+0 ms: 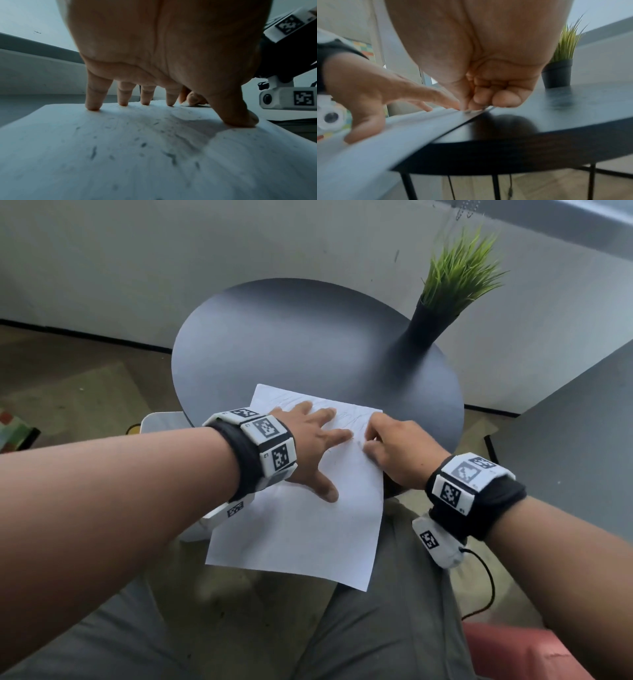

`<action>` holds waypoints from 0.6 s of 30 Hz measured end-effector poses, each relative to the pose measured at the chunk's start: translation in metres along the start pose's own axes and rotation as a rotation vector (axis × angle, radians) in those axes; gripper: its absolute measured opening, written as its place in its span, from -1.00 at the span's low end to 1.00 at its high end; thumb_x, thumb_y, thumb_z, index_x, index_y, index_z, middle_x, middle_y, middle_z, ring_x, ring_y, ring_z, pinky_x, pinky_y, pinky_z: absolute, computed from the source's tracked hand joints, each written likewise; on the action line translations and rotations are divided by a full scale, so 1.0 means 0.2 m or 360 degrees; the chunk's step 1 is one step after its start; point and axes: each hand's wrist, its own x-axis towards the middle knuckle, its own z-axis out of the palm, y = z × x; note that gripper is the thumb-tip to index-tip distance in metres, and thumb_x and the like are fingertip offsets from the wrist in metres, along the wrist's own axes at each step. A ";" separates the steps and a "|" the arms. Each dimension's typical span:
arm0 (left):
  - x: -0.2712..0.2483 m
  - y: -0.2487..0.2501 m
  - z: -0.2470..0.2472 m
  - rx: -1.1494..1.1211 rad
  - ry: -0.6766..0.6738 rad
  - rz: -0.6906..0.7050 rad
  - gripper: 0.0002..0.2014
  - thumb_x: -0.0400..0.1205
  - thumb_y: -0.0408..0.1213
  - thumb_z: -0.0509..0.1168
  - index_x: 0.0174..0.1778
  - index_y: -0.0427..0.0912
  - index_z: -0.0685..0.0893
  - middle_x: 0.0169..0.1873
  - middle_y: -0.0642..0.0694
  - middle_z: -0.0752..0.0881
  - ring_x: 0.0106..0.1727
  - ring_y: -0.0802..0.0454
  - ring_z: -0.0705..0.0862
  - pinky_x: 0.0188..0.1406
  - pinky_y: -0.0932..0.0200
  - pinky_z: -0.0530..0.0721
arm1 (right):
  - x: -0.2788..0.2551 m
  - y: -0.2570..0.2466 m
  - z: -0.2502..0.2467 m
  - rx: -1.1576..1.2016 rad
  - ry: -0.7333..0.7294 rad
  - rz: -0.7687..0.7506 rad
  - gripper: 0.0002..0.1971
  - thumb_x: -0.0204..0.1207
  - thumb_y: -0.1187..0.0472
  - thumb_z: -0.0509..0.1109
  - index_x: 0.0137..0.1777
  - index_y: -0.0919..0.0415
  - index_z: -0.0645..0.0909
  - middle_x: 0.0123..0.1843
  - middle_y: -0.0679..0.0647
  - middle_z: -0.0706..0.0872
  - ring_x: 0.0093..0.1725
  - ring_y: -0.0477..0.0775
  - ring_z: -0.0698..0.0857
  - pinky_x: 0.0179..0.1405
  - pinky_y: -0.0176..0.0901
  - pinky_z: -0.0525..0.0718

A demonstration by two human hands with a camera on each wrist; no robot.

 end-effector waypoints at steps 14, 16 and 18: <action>0.02 0.04 -0.09 0.0120 -0.0111 -0.0039 0.12 0.24 0.61 0.34 0.67 0.47 -0.06 0.63 -0.09 0.12 0.51 -0.35 0.22 0.02 -0.15 0.49 | -0.08 -0.05 0.08 -0.0063 -0.0045 -0.0357 -0.87 0.62 0.05 0.22 0.00 0.09 0.42 -0.14 0.09 0.65 -0.17 0.25 0.57 -0.14 0.10 0.63; 0.02 0.05 -0.10 0.0153 -0.0120 -0.0041 0.14 0.23 0.61 0.34 0.67 0.46 -0.09 0.61 -0.09 0.14 0.48 -0.35 0.24 -0.07 -0.13 0.41 | -0.14 -0.07 0.08 -0.0020 -0.0212 -0.0582 -0.90 0.63 0.07 0.27 -0.02 0.08 0.46 -0.17 0.05 0.66 -0.20 0.17 0.57 -0.18 0.05 0.61; 0.03 0.06 -0.10 0.0140 -0.0133 -0.0056 0.16 0.22 0.61 0.34 0.67 0.46 -0.12 0.60 -0.09 0.13 0.48 -0.35 0.22 -0.09 -0.15 0.42 | -0.09 -0.02 0.03 0.0002 -0.0181 -0.0432 -0.92 0.61 0.08 0.29 0.00 0.06 0.51 -0.14 0.04 0.68 -0.15 0.15 0.61 -0.14 0.00 0.60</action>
